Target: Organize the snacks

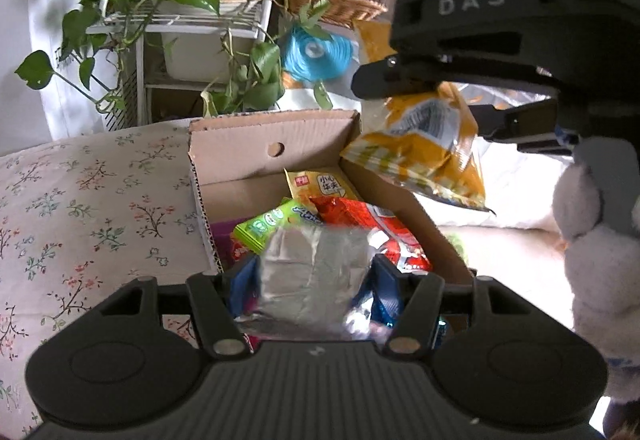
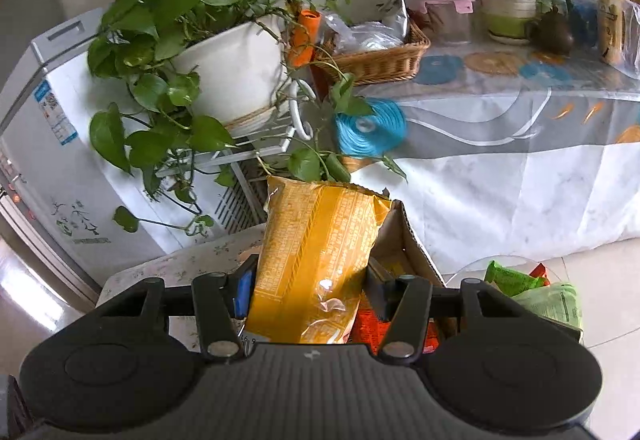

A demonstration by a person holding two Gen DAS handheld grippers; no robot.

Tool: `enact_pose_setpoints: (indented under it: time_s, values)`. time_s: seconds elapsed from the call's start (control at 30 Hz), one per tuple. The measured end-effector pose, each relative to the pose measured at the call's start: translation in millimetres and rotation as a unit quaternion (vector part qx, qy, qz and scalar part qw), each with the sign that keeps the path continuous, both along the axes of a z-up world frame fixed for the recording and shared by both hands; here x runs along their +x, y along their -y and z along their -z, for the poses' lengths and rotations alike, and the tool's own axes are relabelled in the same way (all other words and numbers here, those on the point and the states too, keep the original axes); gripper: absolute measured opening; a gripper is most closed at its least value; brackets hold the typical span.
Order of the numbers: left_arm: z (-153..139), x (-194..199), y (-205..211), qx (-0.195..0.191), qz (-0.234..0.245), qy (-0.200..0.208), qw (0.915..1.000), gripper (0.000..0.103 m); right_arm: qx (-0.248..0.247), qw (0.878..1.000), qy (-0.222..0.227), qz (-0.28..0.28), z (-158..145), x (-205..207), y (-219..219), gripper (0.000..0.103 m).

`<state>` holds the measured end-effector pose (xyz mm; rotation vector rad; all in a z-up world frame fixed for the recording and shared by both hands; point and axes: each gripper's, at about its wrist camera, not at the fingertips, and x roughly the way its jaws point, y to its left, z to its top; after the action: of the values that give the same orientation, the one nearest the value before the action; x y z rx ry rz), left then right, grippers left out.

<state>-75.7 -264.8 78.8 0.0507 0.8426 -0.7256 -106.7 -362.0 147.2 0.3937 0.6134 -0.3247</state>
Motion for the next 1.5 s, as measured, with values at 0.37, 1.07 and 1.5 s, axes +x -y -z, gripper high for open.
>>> enact_pose_setpoints:
  time_s: [0.37, 1.07, 1.5]
  values:
    - [-10.5, -9.1, 2.1, 0.046, -0.01, 0.028, 0.9985, 0.089, 0.01, 1.0, 0.004, -0.004, -0.8, -0.4, 0.1, 0.086]
    - [-16.1, -15.9, -36.2, 0.081, -0.06, 0.006, 0.9949, 0.091, -0.033, 0.996, -0.052, 0.065, 4.6, -27.8, -8.9, 0.102]
    - [-23.1, -4.4, -49.7, 0.094, -0.124, 0.002, 0.9878, 0.094, -0.082, 0.985, -0.127, 0.085, 24.5, -52.3, -19.6, 0.103]
